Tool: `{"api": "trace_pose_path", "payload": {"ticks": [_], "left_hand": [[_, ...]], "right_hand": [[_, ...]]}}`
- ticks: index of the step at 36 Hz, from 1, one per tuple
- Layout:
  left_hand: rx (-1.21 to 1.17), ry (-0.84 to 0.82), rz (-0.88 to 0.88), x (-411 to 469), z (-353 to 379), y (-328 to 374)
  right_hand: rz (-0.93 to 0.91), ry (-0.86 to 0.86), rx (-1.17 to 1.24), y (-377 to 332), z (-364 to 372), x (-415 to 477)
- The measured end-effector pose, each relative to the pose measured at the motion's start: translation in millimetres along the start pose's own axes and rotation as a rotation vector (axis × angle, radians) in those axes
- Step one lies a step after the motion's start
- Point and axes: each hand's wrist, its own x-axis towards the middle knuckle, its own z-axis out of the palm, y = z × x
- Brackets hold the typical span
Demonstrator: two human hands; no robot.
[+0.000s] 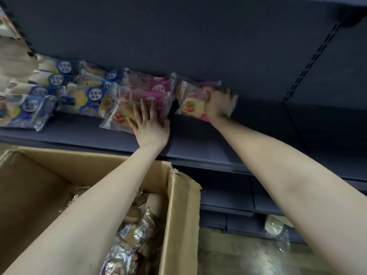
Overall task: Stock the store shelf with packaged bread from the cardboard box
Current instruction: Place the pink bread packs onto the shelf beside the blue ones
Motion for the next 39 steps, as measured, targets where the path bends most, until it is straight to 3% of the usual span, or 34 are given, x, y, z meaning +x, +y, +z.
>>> {"api": "trace_pose_path", "payload": {"ticks": [12,18,29,34,39], "left_hand": [[-0.072,0.075,-0.063,-0.4,6.0,5.2],[-0.079,0.088,-0.061,-1.2,8.1,5.6],[-0.088,0.108,-0.077,-0.6,11.0,5.0],[-0.11,0.039,-0.076,0.8,2.8,6.1],[-0.228,-0.036,-0.028,-0.4,-16.5,-2.5]], "right_hand": [[0.145,-0.016,0.174,-19.0,41.4,25.6],[0.218,0.028,0.116,-20.0,54.2,31.2],[0.187,0.016,0.21,-30.1,62.6,27.7],[0.156,-0.067,0.303,-32.9,58.8,26.3],[0.06,0.006,0.26,-38.4,38.7,13.5]]}}
